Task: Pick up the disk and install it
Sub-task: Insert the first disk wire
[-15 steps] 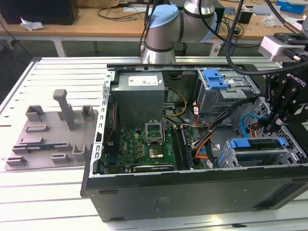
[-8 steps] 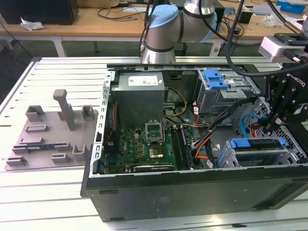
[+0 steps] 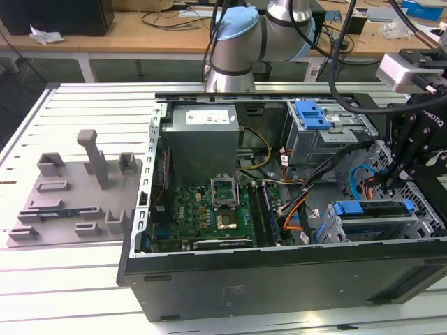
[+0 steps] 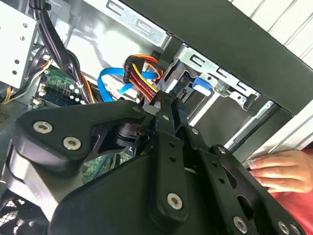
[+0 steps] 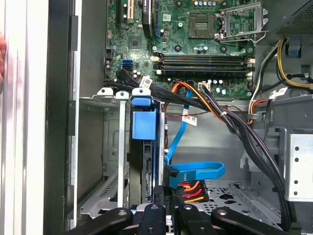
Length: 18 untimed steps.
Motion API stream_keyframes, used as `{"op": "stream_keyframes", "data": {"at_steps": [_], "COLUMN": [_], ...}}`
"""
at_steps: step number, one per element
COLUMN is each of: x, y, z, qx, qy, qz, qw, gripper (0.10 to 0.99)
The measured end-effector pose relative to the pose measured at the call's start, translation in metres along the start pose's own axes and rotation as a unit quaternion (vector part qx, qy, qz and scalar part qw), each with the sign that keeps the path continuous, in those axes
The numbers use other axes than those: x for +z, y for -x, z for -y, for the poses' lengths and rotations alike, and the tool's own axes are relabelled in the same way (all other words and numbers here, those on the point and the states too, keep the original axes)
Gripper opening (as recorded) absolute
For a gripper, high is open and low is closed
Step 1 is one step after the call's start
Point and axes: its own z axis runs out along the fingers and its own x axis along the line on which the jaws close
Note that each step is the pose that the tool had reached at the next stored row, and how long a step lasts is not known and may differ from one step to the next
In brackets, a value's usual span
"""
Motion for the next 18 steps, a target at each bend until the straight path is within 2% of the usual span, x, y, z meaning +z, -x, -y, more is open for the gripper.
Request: {"op": "stream_keyframes", "data": {"at_steps": [8,11,13,18], "x": [0.0001,0.0003,0.0006,0.0006], "y": [-0.0021,-0.0052,-0.0106,-0.0109], "z": [-0.0004,-0.0005,-0.0006,-0.0006], "qx": [0.000,0.000,0.000,0.000], "qy": [0.0000,0.0000,-0.0001,0.0000], "qz": [0.0000,0.0001,0.0010,0.0010], "qw": [1.0000,1.0000,1.0000,1.0000], "gripper": [0.169,0.169,0.169,0.169]}}
